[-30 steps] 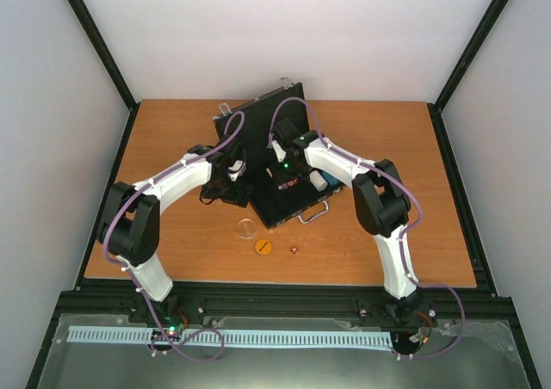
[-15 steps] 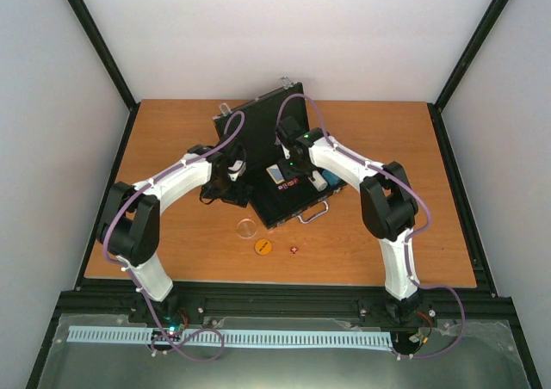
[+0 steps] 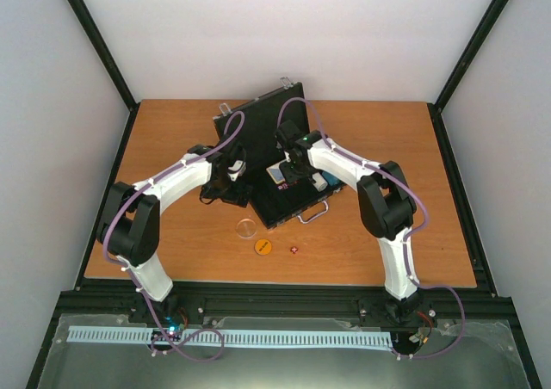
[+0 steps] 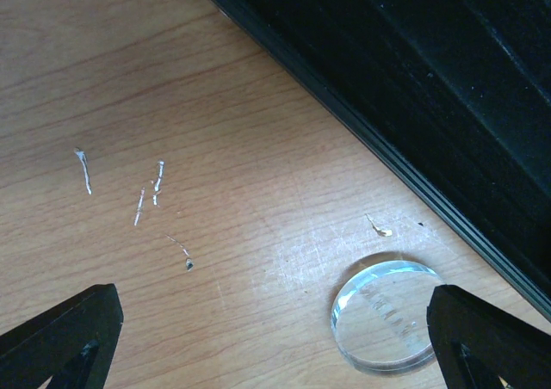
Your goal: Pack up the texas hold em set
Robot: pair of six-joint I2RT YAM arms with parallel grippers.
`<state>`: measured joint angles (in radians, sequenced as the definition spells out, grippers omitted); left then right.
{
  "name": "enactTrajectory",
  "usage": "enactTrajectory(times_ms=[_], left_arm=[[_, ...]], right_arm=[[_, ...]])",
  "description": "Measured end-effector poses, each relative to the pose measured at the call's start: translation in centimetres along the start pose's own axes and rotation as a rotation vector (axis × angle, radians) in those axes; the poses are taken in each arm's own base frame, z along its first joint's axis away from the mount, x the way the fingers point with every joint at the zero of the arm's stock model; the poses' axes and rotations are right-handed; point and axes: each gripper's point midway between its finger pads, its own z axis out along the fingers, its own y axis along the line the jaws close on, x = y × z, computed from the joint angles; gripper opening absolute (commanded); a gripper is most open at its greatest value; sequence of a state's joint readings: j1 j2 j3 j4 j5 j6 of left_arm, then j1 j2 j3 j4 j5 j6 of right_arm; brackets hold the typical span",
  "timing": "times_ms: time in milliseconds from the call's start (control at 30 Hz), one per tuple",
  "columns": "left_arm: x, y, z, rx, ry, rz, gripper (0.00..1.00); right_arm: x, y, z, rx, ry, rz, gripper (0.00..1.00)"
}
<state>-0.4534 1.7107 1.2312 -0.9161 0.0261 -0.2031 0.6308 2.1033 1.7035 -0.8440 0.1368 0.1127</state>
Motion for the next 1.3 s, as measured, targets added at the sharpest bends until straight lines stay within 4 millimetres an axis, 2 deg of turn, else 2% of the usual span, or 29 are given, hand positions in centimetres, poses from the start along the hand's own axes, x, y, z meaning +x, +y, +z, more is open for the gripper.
enactTrajectory(times_ms=[567,1000,1300], left_arm=[[0.0,0.0,0.0,0.000,0.000,0.000,1.00],[0.0,0.0,0.1,0.000,0.002,0.000,1.00],[0.0,0.0,0.1,0.000,0.002,0.000,1.00]], right_arm=[[1.8,-0.1,2.8,0.027,0.059,-0.030,0.57],[1.8,0.0,2.4,0.026,0.064,-0.041,0.58],[-0.1,-0.1,0.9,0.028,0.021,-0.035,0.58]])
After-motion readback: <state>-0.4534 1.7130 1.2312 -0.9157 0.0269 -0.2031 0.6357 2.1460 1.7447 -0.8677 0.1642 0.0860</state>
